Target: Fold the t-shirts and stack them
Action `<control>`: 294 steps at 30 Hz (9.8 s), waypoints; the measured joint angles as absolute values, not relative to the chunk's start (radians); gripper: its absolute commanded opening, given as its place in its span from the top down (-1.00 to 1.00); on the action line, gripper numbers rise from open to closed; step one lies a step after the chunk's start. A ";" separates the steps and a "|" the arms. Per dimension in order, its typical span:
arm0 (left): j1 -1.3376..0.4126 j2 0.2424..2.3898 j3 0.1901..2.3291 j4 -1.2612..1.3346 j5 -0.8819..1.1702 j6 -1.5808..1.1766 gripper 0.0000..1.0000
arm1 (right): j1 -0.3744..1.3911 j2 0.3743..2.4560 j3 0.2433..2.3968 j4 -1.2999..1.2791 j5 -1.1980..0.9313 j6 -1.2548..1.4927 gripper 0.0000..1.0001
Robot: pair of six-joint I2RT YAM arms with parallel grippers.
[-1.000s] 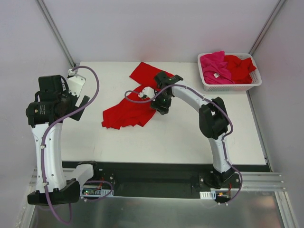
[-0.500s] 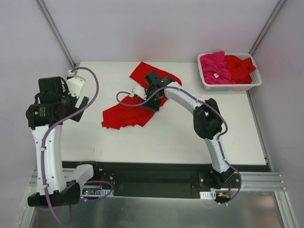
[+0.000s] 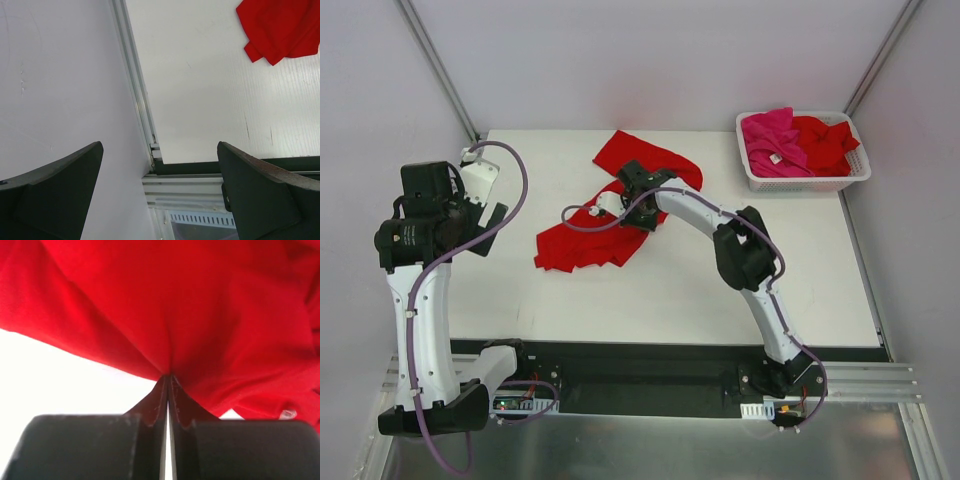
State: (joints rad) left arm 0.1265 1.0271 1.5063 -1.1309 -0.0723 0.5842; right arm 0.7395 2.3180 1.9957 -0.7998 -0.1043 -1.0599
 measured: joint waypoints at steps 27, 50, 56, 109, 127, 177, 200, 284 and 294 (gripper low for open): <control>0.098 1.118 1.566 -1.126 0.043 0.530 -0.99 | 0.660 1.926 1.863 -1.329 -0.047 -1.254 -0.34; -0.379 1.657 1.414 -0.986 0.185 0.434 -0.74 | 0.482 1.604 1.773 -1.325 0.072 -1.076 -0.45; -0.440 1.856 1.547 -0.899 0.203 0.374 -0.62 | 0.464 1.522 1.723 -1.327 0.075 -1.080 -0.46; -0.099 1.937 1.835 -0.370 -0.433 0.987 -0.98 | 0.428 1.505 1.651 -1.330 0.055 -1.095 -0.58; -0.205 1.597 1.336 -0.555 -0.239 0.680 -0.99 | 0.525 1.750 1.908 -1.295 -0.016 -1.093 -0.54; 0.150 1.609 1.486 -0.810 0.052 0.451 -0.99 | 0.812 2.392 2.143 -0.886 -0.046 -0.940 0.98; 0.084 1.632 1.583 -0.819 0.091 0.449 -0.99 | 0.622 1.922 1.899 -1.330 0.254 -1.221 -0.47; -0.168 1.968 1.531 -0.820 -0.165 0.434 -0.15 | 0.503 2.432 2.211 -0.892 0.097 -1.006 0.98; -0.170 2.041 1.610 -0.816 -0.162 0.434 -0.16 | 0.503 2.431 2.190 -0.894 0.094 -1.003 0.98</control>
State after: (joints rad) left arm -0.1696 2.0411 1.6100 -0.8158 -0.1623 0.4343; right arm 0.5026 2.4306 2.1899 -0.8940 0.0940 -1.0035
